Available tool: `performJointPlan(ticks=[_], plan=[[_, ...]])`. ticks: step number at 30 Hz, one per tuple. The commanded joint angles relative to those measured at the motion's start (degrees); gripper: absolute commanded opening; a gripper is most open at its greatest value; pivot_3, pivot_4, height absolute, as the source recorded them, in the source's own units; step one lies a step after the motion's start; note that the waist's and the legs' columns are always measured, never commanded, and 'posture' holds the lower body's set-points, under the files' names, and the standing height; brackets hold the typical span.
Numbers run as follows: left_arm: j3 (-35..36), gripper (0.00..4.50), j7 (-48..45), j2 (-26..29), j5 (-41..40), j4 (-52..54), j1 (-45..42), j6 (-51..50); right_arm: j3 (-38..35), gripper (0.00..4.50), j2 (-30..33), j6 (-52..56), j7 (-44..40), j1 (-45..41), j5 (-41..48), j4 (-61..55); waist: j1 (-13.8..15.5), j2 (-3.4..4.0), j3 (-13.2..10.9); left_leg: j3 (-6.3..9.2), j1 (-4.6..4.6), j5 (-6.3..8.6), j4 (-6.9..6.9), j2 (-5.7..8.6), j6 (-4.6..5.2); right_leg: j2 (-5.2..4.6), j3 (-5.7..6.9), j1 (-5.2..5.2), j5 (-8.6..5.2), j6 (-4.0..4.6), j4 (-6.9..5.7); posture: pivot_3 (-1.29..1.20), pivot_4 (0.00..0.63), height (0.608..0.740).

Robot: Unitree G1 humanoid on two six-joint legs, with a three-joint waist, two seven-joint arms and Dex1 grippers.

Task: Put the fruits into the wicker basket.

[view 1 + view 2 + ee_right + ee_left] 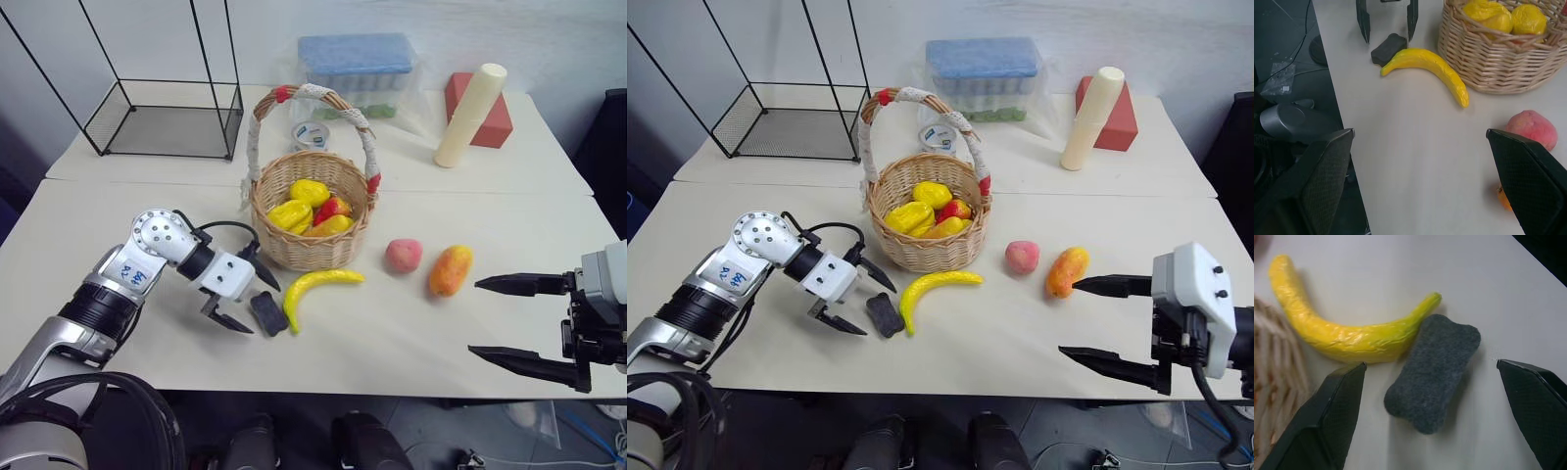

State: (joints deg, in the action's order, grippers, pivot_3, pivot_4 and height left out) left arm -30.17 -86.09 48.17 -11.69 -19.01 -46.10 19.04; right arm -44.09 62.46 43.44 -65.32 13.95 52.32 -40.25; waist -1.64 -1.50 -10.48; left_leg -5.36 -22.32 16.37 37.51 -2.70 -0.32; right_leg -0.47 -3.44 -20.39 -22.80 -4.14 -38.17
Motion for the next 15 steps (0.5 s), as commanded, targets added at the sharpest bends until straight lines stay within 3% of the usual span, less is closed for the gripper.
performJointPlan(ticks=[1, 3, 6, 15], plan=[[-3.1, 4.5, -6.4, -0.6, -0.8, -0.9, -2.4, 1.6, -0.4, 4.45, 0.5, 0.4, 0.9, -1.2, 1.4, -1.1, 0.0, 0.0, 0.0, 0.0, 0.0, 0.0, 0.01, 0.0, 0.0, 0.0, 0.0, 0.0, 0.0, 0.0, -0.03, 0.0, 0.15, 0.74], [-5.1, 4.5, -6.4, -0.8, 0.1, -1.9, -3.1, 2.6, 0.0, 4.45, 0.2, 0.4, 1.6, -1.6, 1.4, -1.4, 0.0, 0.0, 0.0, 0.0, 0.0, 0.0, 0.04, 0.0, 0.01, 0.0, 0.01, 0.0, 0.0, 0.0, -0.05, 0.0, 0.15, 0.74], [-7.4, 3.91, -6.4, -0.6, -0.7, -3.0, -3.9, 2.0, 1.0, 4.5, 0.1, 0.3, 2.5, -2.3, 1.5, -1.8, 0.0, 0.0, 0.0, 0.01, -0.01, 0.0, 0.06, 0.0, 0.01, 0.0, 0.01, -0.01, 0.0, 0.0, -0.09, 0.0, 0.15, 0.74], [-4.4, 1.31, -4.9, -0.9, 2.3, -6.9, -3.4, 2.8, 4.1, 4.5, 0.7, -0.1, 4.0, -6.2, 2.7, -1.0, 0.0, 0.0, 0.0, 0.02, 0.0, 0.0, 0.16, -0.02, 0.0, 0.01, 0.01, -0.02, 0.0, 0.0, -0.22, 0.0, 0.15, 0.74]])
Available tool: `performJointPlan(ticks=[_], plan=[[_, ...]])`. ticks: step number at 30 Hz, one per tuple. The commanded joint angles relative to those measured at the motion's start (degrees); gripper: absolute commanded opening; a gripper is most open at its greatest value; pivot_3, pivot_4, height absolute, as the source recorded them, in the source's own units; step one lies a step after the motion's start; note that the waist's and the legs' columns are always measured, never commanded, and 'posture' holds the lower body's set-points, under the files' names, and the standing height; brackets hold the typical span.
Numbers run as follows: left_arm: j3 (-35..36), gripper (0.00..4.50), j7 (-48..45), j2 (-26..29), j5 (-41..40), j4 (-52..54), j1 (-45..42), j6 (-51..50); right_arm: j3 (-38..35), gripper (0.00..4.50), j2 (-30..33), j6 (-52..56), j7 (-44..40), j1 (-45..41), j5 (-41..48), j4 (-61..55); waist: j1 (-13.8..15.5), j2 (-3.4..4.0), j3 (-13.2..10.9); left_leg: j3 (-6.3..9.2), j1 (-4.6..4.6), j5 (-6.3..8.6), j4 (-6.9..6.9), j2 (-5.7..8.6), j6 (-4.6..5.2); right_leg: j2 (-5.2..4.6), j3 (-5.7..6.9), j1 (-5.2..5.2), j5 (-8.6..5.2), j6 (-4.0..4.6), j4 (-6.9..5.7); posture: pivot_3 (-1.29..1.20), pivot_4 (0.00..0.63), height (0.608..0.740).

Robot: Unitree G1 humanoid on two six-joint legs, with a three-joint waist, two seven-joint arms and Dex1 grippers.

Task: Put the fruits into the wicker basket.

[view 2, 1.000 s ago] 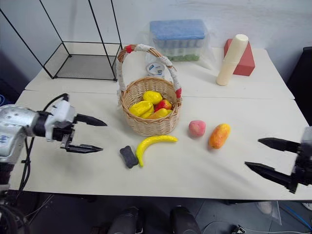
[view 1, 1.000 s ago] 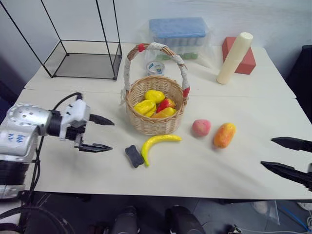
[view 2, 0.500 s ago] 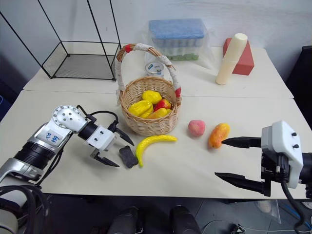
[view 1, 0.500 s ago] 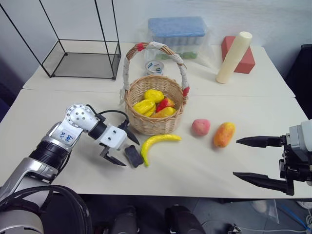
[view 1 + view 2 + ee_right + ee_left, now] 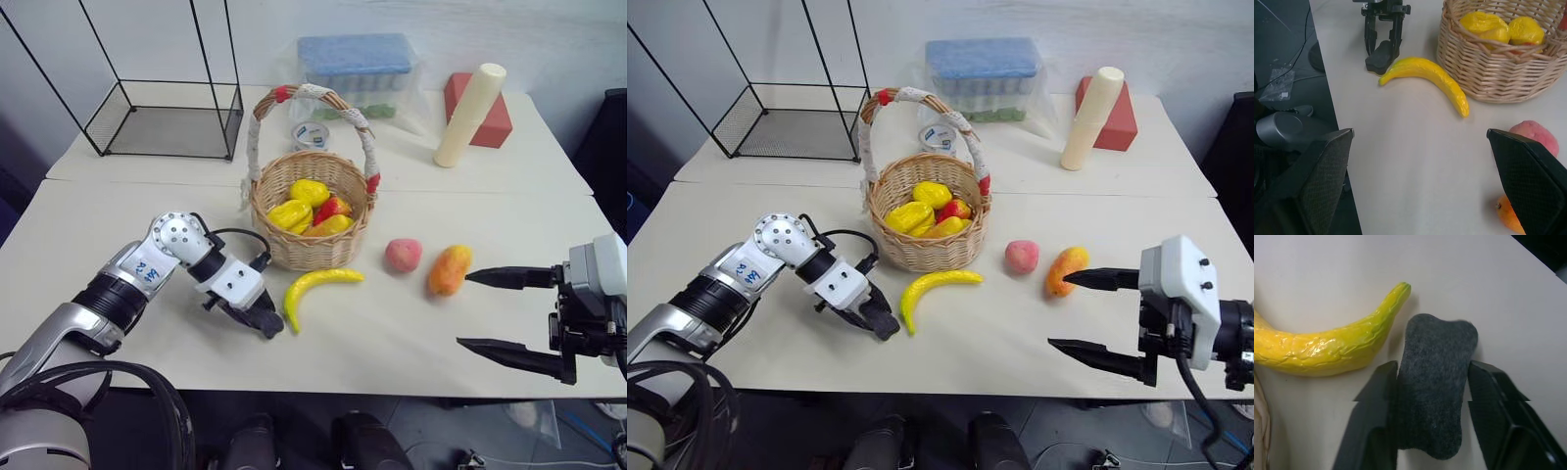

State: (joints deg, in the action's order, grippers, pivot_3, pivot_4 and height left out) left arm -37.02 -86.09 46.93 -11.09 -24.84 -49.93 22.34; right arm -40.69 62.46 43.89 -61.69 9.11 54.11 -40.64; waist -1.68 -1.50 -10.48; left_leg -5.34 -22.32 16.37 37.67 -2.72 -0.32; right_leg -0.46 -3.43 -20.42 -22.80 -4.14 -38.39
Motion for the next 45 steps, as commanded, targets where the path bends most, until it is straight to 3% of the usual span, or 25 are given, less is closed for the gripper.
performJointPlan(ticks=[1, 5, 9, 13, 15, 20, 23, 27, 32, 35, 40, 45], plan=[[3.3, 1.31, -4.0, 0.5, 1.8, -1.0, 0.9, -1.2, 1.1, 4.5, 0.7, -0.6, 0.4, -1.7, 0.8, -0.6, 0.0, 0.0, 0.0, 0.01, 0.0, 0.0, 0.01, 0.0, 0.0, 0.0, 0.01, 0.0, 0.0, 0.0, -0.03, 0.0, 0.15, 0.74], [8.5, 1.31, 2.4, 2.5, 2.5, 1.7, 4.8, -9.1, 3.2, 4.5, 0.2, -0.8, 1.0, -4.1, 1.9, -0.4, -0.3, 0.0, 0.0, 0.0, 0.01, 0.0, 0.06, -0.02, 0.0, 0.0, 0.0, -0.03, 0.0, 0.0, -0.13, 0.0, 0.15, 0.74], [17.5, 1.31, 9.3, 7.2, -1.4, 11.5, 13.5, -27.7, 5.6, 4.5, -0.2, -0.8, 2.2, -6.6, 3.2, -0.4, -1.0, 0.0, 0.0, 0.04, 0.02, 0.0, 0.04, -0.07, 0.0, 0.0, 0.03, -0.06, -0.02, 0.03, -0.23, 0.0, 0.15, 0.74], [23.6, 1.31, 21.0, 12.1, 5.4, 11.7, 20.3, -35.6, 8.3, 4.5, -0.6, -1.8, 2.8, -8.6, 2.6, 0.1, -1.6, 0.0, 0.0, 0.07, 0.03, 0.04, -0.01, -0.07, 0.07, -0.01, 0.05, -0.07, -0.03, 0.04, -0.24, 0.0, 0.15, 0.74], [25.0, 1.31, 26.0, 12.9, 7.9, 9.9, 22.3, -38.2, 9.8, 4.5, -0.8, -2.3, 3.1, -9.5, 1.9, 0.6, -1.6, 0.01, 0.0, 0.07, 0.14, 0.08, -0.05, -0.07, 0.15, -0.01, 0.05, 0.0, -0.03, 0.03, -0.25, 0.0, 0.15, 0.74], [32.4, 1.31, 32.8, 11.0, 4.3, 7.6, 24.2, -47.4, 14.2, 4.5, -1.5, -4.6, 2.6, -11.4, -0.7, 2.2, -1.7, 0.05, 0.0, 0.05, 0.36, 0.0, -0.26, -0.06, 0.14, -0.02, 0.03, 0.06, -0.03, 0.04, -0.36, 0.0, 0.15, 0.74], [33.1, 1.31, 32.7, 11.5, 5.0, 7.9, 24.2, -48.7, 15.0, 4.5, -1.5, -5.3, 2.3, -11.8, -1.4, 3.0, -1.7, 0.05, 0.0, 0.04, 0.37, -0.07, -0.33, -0.06, 0.04, -0.01, 0.04, -0.03, -0.05, 0.08, -0.47, 0.0, 0.15, 0.74], [33.4, 2.18, 31.4, 12.7, 5.6, 7.1, 24.2, -48.0, 15.8, 4.5, -1.7, -6.1, 2.0, -12.1, -2.3, 3.6, -1.8, 0.05, 0.0, 0.03, 0.35, -0.12, -0.41, -0.06, -0.05, -0.01, 0.04, -0.09, -0.06, 0.1, -0.46, 0.0, 0.15, 0.74], [36.2, 3.75, 27.9, 13.0, 3.4, 6.2, 20.8, -47.5, 15.8, 4.5, -1.7, -6.8, 1.7, -11.5, -3.0, 3.6, -1.5, 0.03, 0.0, 0.03, 0.24, -0.12, -0.43, -0.04, -0.06, -0.05, 0.05, -0.21, -0.08, 0.13, -0.44, 0.0, 0.15, 0.74], [39.3, 3.75, 21.7, 13.6, -2.8, 10.4, 18.1, -50.3, 15.1, 4.5, -1.7, -6.9, 1.5, -10.8, -3.1, 3.5, -1.4, -0.07, 0.0, 0.03, 0.11, -0.13, -0.38, -0.03, -0.07, -0.06, 0.08, -0.27, -0.07, 0.13, -0.41, 0.0, 0.15, 0.74], [42.3, 3.75, 10.8, 16.1, -16.8, 28.0, 17.5, -61.7, 14.6, 4.5, -1.7, -7.7, 1.3, -9.4, -4.2, 2.8, -1.2, -0.24, -0.1, 0.09, -0.03, -0.17, -0.33, 0.02, -0.19, -0.15, 0.16, -0.25, -0.07, 0.13, -0.27, 0.0, 0.15, 0.74], [42.5, 3.75, 5.4, 16.8, -22.4, 37.9, 18.8, -61.3, 18.9, 4.5, -1.8, -11.2, 2.1, -9.9, -10.5, 3.2, -1.6, -0.22, -0.1, 0.06, 0.01, -0.17, -0.35, 0.02, -0.19, -0.1, 0.13, -0.19, -0.07, 0.12, -0.14, 0.0, 0.15, 0.74]])
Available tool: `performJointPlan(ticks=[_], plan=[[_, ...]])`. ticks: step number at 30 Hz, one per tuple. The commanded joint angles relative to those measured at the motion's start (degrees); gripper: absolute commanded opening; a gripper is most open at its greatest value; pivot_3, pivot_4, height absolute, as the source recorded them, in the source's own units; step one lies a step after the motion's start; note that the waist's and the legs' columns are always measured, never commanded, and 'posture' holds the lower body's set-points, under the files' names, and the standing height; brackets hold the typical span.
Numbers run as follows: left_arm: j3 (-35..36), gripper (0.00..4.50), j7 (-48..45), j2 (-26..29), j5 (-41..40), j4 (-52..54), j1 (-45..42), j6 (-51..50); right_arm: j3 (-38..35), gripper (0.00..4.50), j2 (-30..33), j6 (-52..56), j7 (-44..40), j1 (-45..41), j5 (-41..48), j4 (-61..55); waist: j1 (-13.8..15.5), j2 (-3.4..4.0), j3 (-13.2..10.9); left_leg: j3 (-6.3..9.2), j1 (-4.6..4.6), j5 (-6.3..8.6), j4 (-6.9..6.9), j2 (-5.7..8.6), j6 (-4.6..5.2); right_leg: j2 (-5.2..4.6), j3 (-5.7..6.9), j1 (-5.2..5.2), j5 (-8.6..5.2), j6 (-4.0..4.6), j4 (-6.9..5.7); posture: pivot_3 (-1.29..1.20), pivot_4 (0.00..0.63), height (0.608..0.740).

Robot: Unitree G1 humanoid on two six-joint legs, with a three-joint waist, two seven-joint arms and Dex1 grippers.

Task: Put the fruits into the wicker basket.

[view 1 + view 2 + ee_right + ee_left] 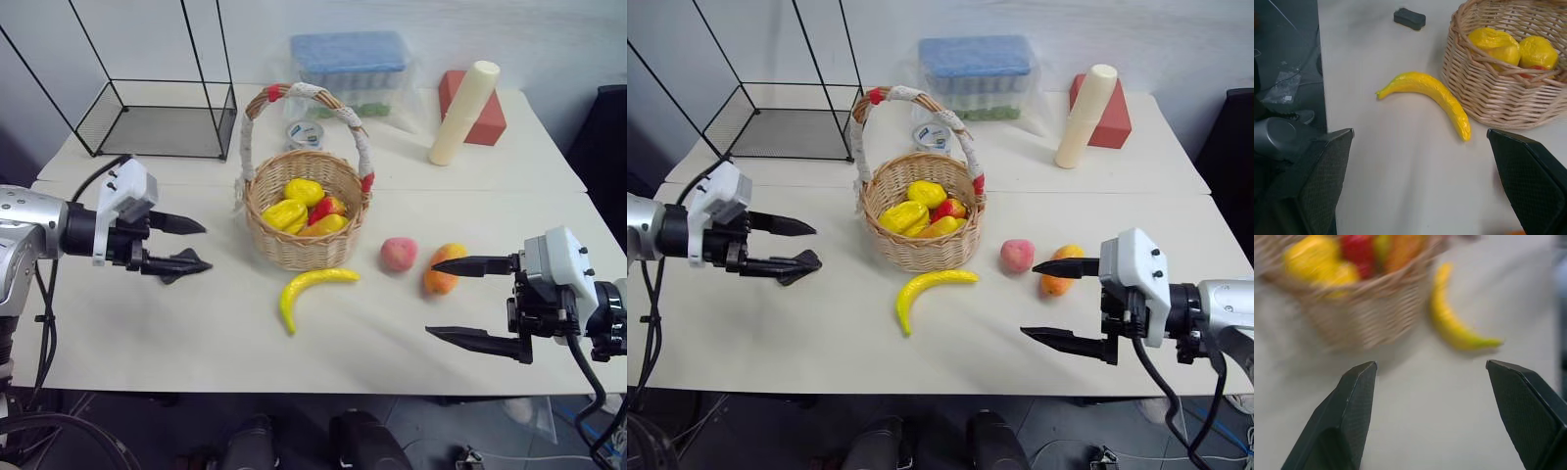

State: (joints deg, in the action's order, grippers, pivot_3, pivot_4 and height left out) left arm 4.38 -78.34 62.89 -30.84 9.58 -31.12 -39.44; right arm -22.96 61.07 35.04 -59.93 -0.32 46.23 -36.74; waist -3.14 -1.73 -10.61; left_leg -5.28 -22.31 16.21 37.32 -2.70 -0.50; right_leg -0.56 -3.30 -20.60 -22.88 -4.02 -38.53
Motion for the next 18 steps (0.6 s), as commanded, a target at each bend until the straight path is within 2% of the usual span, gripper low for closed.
performJointPlan(ticks=[1, 4, 9, 12, 14, 16, 18], plan=[[0.1, 3.75, -3.2, -0.1, -3.1, 4.7, -1.2, 1.6, 4.7, 4.5, -1.0, -3.5, 1.8, -2.4, -5.8, 0.4, -0.2, 0.01, 0.0, -0.01, 0.01, -0.02, 0.0, -0.01, -0.03, 0.04, -0.02, 0.0, 0.0, 0.0, 0.0, 0.0, 0.15, 0.74], [-3.3, 3.75, -7.4, -2.1, -3.2, 5.8, -4.7, 5.3, 16.7, 4.5, -6.1, -3.5, 7.2, -11.6, -12.9, 4.9, -0.4, 0.0, 0.0, -0.02, 0.11, -0.04, 0.02, -0.04, -0.02, 0.1, -0.06, 0.03, 0.0, 0.01, -0.06, 0.0, 0.15, 0.74], [-6.4, 3.75, -8.8, -4.1, 0.2, 1.1, -9.0, 10.1, 29.8, 4.5, -15.0, -4.1, 9.4, -21.9, -21.4, 13.9, -0.1, 0.06, 0.0, -0.05, 0.05, -0.1, 0.05, 0.0, -0.07, 0.11, -0.11, -0.11, 0.0, 0.02, -0.21, 0.0, 0.15, 0.74], [-6.6, 3.78, -8.2, -5.0, 0.7, -0.3, -10.4, 11.1, 33.7, 3.9, -20.2, -5.6, 10.5, -26.2, -25.0, 19.7, -0.1, 0.06, 0.0, -0.07, -0.13, -0.08, 0.11, 0.0, -0.06, 0.08, -0.11, -0.33, -0.01, 0.03, -0.29, 0.0, 0.15, 0.74], [-6.5, 3.78, -8.0, -5.0, 0.8, -0.4, -10.5, 11.2, 35.7, 3.29, -22.4, -6.2, 10.9, -27.9, -27.6, 23.2, -0.1, 0.06, 0.0, -0.12, -0.39, -0.07, 0.26, 0.0, -0.03, 0.04, -0.12, -0.62, 0.0, 0.03, -0.48, 0.0, 0.15, 0.74], [-6.2, 3.78, -7.8, -4.9, 0.7, -0.2, -10.4, 11.2, 37.1, 3.29, -23.8, -7.1, 10.5, -28.7, -29.3, 25.9, -0.1, 0.06, 0.0, -0.06, -0.84, -0.05, 0.57, -0.03, -0.01, 0.04, -0.08, -1.05, 0.0, 0.03, -0.71, 0.0, 0.15, 0.74], [-5.5, 3.78, -7.5, -4.8, 0.4, -0.1, -10.2, 11.1, 38.2, 3.29, -24.9, -7.0, 9.1, -29.4, -29.7, 27.8, -0.1, 0.06, 0.0, -0.05, -0.89, -0.02, 0.68, -0.01, 0.02, 0.0, -0.07, -1.09, 0.0, 0.03, -0.87, 0.0, 0.15, 0.74]])
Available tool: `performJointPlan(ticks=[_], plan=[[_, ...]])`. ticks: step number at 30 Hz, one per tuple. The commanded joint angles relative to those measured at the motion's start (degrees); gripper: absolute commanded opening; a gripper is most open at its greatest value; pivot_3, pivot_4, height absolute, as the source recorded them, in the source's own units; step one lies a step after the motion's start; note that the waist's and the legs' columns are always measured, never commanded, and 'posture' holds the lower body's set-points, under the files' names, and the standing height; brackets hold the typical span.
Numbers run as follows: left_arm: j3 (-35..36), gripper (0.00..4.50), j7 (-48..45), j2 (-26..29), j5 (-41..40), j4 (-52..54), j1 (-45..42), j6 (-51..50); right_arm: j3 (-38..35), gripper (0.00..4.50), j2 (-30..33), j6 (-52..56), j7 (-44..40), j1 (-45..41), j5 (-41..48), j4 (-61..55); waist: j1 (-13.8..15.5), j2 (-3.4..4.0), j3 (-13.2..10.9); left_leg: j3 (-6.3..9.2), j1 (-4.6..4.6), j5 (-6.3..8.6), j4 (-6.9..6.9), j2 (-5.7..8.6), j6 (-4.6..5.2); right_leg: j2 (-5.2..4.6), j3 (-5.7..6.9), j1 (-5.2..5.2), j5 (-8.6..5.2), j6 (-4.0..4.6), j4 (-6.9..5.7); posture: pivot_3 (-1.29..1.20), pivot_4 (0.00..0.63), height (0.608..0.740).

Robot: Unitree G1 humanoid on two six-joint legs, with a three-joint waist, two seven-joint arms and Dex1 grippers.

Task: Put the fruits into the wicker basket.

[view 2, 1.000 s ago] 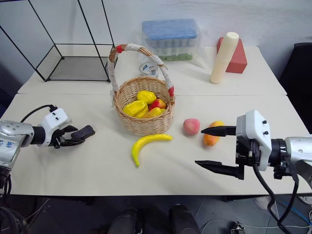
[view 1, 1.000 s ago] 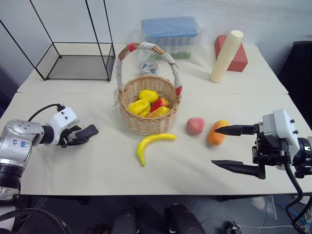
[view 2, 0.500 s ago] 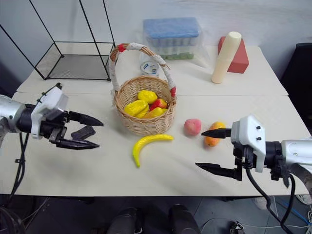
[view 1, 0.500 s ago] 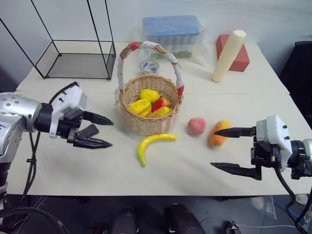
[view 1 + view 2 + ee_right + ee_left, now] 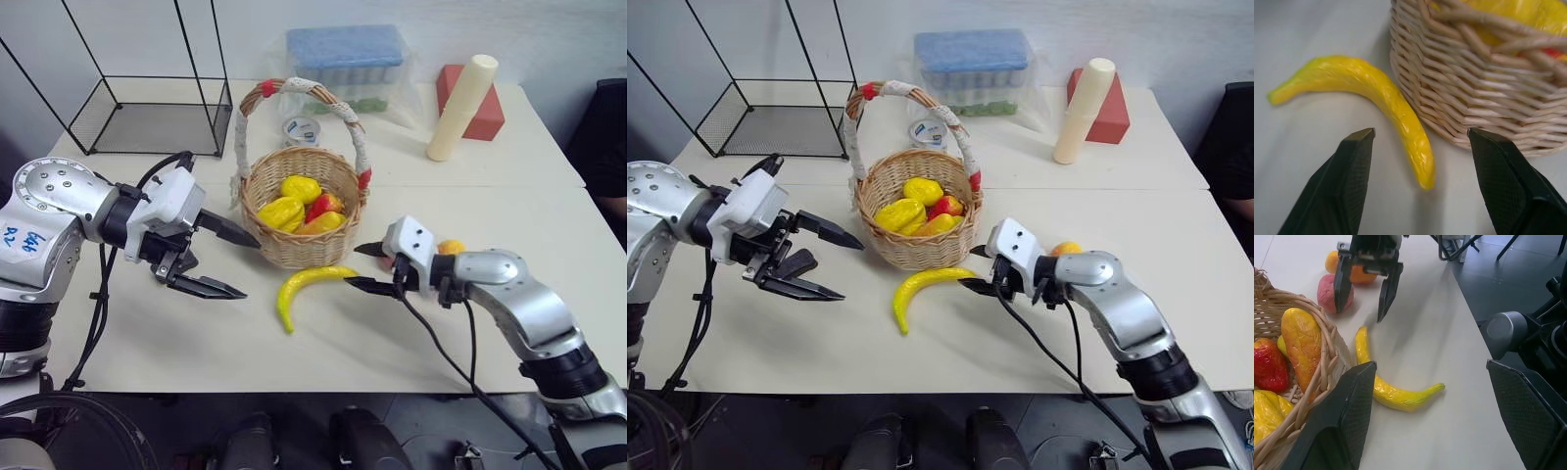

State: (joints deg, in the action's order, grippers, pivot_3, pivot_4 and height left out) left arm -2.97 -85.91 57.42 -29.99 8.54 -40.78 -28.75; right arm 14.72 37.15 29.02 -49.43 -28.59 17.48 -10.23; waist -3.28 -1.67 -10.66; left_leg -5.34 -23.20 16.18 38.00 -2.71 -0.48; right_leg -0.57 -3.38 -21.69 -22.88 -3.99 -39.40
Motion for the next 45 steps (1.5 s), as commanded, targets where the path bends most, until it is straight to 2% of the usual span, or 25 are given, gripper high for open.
performJointPlan(ticks=[1, 9, 12, 15, 18, 20, 24, 29, 34, 39, 45], plan=[[2.0, 3.78, 0.2, 0.7, -0.5, 0.9, -0.4, 0.3, 1.0, 3.29, -1.4, -0.9, -1.9, -1.3, -1.1, 2.0, 0.0, 0.0, 0.0, 0.01, 0.0, 0.01, 0.06, 0.0, 0.01, -0.01, 0.0, 0.01, 0.0, 0.0, -0.03, 0.0, 0.15, 0.74], [2.7, 3.78, 1.7, 0.3, -0.2, 0.7, -0.2, 0.9, 2.6, 3.29, -7.8, -2.6, -0.7, -4.5, -5.8, 11.7, -0.1, 0.0, 0.0, 0.01, 0.07, 0.0, 0.16, -0.01, 0.01, 0.02, 0.01, 0.05, 0.0, 0.0, -0.19, 0.0, 0.15, 0.74], [3.0, 3.78, 2.4, 0.1, -0.4, 0.6, 0.1, 0.9, 2.8, 2.71, -8.6, -3.8, -1.6, -4.3, -6.8, 12.5, -0.1, 0.0, 0.0, 0.02, 0.06, 0.0, 0.15, -0.01, 0.0, 0.02, 0.02, 0.03, 0.0, 0.0, -0.18, 0.0, 0.15, 0.74], [3.2, 3.78, 2.9, -0.1, -0.5, 0.2, 0.2, 1.1, 2.3, 1.65, -8.8, -4.2, -2.1, -3.7, -7.2, 11.9, -0.1, 0.0, 0.0, 0.02, 0.05, 0.0, 0.15, 0.0, 0.01, 0.01, 0.02, 0.04, 0.0, 0.0, -0.18, 0.0, 0.15, 0.74], [4.0, 3.78, 4.2, -1.0, -0.8, -1.8, -0.3, 0.8, 0.2, 0.6, -7.7, -3.1, -4.7, -0.8, -3.6, 6.2, 0.0, 0.0, 0.0, 0.02, 0.06, 0.0, 0.15, 0.0, 0.01, 0.01, 0.03, 0.04, 0.0, 0.0, -0.19, 0.0, 0.15, 0.74], [4.6, 3.78, 4.9, -1.4, -0.9, -3.0, -0.6, 0.4, -1.8, 0.32, -6.4, -1.0, -6.0, 1.2, -0.7, 1.0, 0.0, 0.01, 0.0, 0.04, 0.05, 0.01, 0.14, 0.0, 0.01, 0.01, 0.06, 0.04, 0.0, 0.0, -0.18, 0.0, 0.15, 0.74], [6.1, 3.78, 5.6, -1.4, -1.3, -5.8, -1.6, -0.3, -7.0, 0.32, -3.3, 5.6, -8.1, 3.1, 7.6, -9.6, 0.1, 0.01, 0.0, 0.05, 0.03, 0.01, 0.16, 0.0, 0.02, 0.0, 0.07, 0.06, 0.0, 0.0, -0.17, 0.0, 0.15, 0.74], [8.4, 3.78, 6.1, -1.4, -3.1, -7.8, -2.8, -2.5, -10.8, 0.32, -5.6, 14.6, 0.3, -5.9, 10.9, -13.4, -0.4, 0.01, 0.0, 0.06, 0.08, 0.0, 0.15, -0.03, 0.0, 0.02, 0.08, 0.08, 0.0, 0.0, -0.22, 0.0, 0.15, 0.74], [9.0, 3.78, 6.1, -1.4, -3.7, -7.7, -2.4, -3.1, -6.8, 0.32, -9.6, 15.6, 10.6, -17.0, 2.3, -6.2, -0.3, 0.01, 0.0, 0.06, 0.09, -0.01, 0.14, -0.01, -0.03, 0.0, 0.08, -0.02, -0.01, 0.01, -0.31, 0.0, 0.15, 0.74], [9.5, 3.78, 6.0, -1.0, -3.3, -6.5, -0.3, -2.2, -1.3, 0.32, -12.2, 11.2, 14.7, -23.6, -6.1, 3.3, -0.5, 0.01, 0.0, 0.03, 0.0, -0.01, 0.14, 0.02, -0.02, -0.04, 0.07, -0.11, -0.01, 0.02, -0.29, 0.0, 0.15, 0.74], [11.0, 3.78, 6.7, -0.9, -4.7, -4.7, 0.7, -3.4, -0.7, 2.35, -11.8, 9.7, 15.5, -23.2, -9.8, 4.7, -0.5, 0.01, 0.0, 0.03, -0.14, 0.0, 0.14, 0.02, -0.01, -0.06, 0.08, -0.23, -0.01, 0.02, -0.45, 0.0, 0.15, 0.74]])
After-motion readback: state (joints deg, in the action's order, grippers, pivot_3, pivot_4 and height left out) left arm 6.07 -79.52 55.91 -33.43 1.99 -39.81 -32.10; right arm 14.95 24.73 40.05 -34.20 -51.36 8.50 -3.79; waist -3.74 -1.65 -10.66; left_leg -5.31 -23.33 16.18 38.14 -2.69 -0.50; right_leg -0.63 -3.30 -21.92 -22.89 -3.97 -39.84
